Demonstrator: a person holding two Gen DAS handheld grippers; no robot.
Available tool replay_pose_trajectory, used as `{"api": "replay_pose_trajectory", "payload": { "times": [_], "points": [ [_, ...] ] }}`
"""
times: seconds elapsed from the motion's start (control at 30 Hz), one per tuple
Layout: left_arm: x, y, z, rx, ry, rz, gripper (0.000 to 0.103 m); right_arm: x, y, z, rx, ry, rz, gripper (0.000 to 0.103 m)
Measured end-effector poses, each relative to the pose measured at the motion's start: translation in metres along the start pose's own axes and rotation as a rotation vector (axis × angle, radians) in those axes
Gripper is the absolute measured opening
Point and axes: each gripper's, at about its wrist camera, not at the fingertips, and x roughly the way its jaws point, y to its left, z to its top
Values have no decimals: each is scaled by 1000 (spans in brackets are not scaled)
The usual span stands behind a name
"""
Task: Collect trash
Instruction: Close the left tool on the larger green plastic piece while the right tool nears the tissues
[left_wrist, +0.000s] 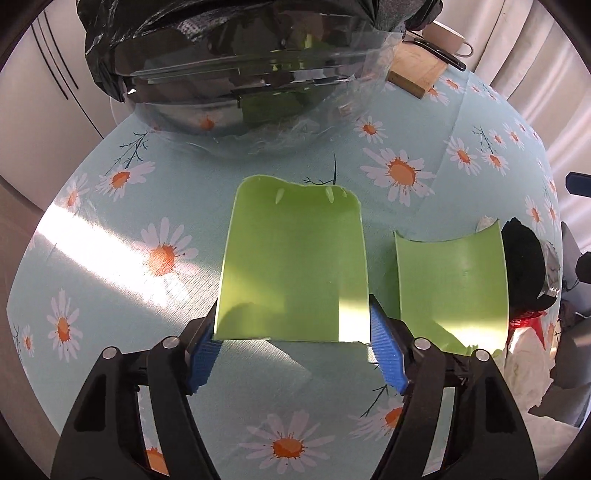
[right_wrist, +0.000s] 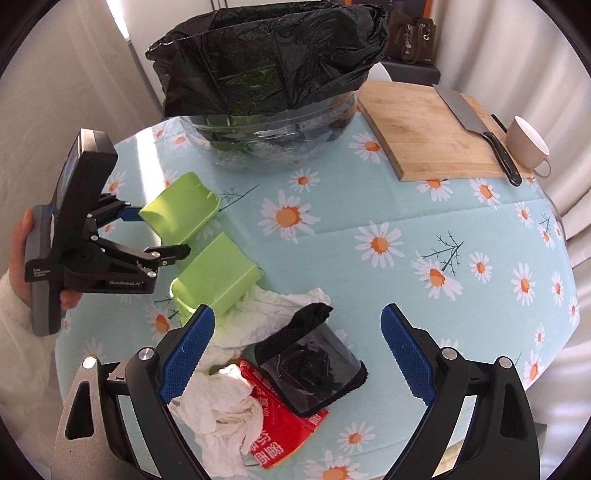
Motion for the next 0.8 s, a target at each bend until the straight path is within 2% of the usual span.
{"api": "replay_pose_trajectory", "payload": {
  "times": [0.13,0.63,0.8],
  "points": [
    [-2,10,-2,-7,-5,-57,67,8,16,6,-19,11,2,87],
    [-22,44,-37,-5,35,-5,66,48,58,20,-32,68,57,87],
    [-28,51,-52,-33,38,-16,66,56,66,22,-19,91,58,86]
  ]
}}
